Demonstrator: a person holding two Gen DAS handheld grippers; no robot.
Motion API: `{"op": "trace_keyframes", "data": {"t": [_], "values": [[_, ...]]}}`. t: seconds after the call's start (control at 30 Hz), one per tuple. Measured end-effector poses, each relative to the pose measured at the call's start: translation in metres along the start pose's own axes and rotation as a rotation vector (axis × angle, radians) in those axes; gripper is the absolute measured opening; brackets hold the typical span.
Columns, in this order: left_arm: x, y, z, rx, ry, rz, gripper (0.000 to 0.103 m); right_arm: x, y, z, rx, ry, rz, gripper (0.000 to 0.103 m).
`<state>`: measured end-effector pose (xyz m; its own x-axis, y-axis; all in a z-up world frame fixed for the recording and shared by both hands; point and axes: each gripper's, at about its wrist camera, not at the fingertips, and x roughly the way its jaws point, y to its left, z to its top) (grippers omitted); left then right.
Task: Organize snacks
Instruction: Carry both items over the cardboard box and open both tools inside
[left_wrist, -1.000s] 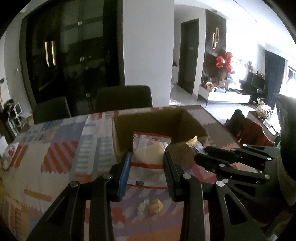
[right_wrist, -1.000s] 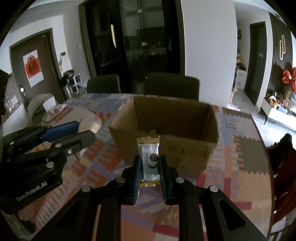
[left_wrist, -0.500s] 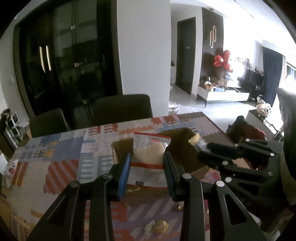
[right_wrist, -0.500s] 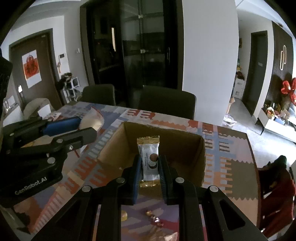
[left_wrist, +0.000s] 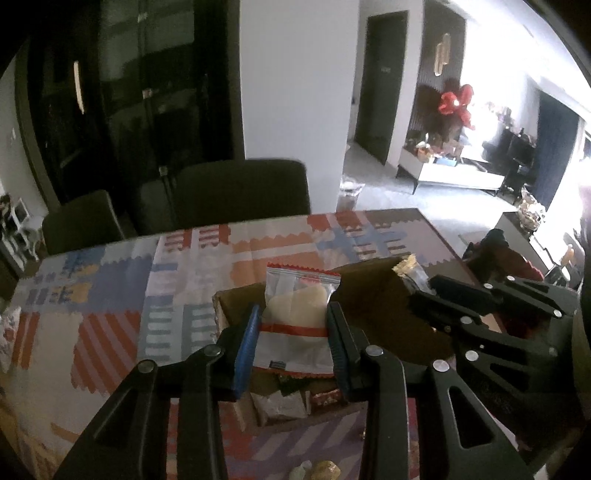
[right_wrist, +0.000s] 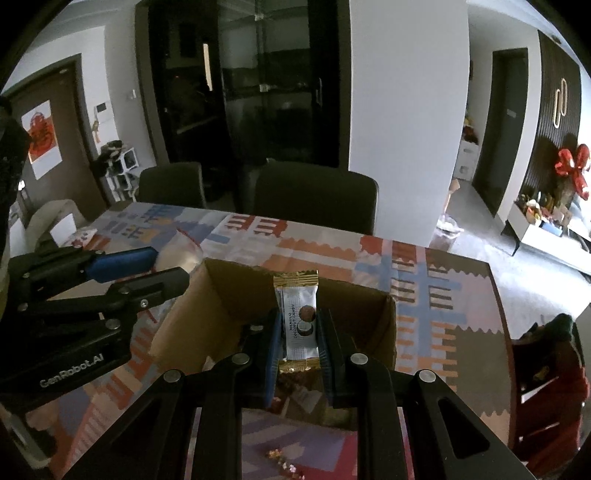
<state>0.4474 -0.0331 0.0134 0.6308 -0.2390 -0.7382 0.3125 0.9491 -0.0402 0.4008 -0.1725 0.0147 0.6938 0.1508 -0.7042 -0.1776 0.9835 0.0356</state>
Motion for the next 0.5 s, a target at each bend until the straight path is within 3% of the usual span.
{"op": "trace_keyframes", "data": {"t": [0.13, 0.2, 0.5], "values": [[0.008, 0.004, 0.002, -0.036, 0.032, 0.007, 0.056, 0.008, -0.007, 0.001, 0.03, 0.019, -0.001, 0.027], [0.002, 0.002, 0.0, -0.02, 0.015, 0.01, 0.058, 0.007, -0.007, -0.002, 0.031, 0.022, 0.003, 0.032], [-0.037, -0.007, -0.011, 0.032, -0.069, 0.048, 0.062, -0.016, 0.003, -0.012, 0.021, -0.013, 0.043, 0.032]]}}
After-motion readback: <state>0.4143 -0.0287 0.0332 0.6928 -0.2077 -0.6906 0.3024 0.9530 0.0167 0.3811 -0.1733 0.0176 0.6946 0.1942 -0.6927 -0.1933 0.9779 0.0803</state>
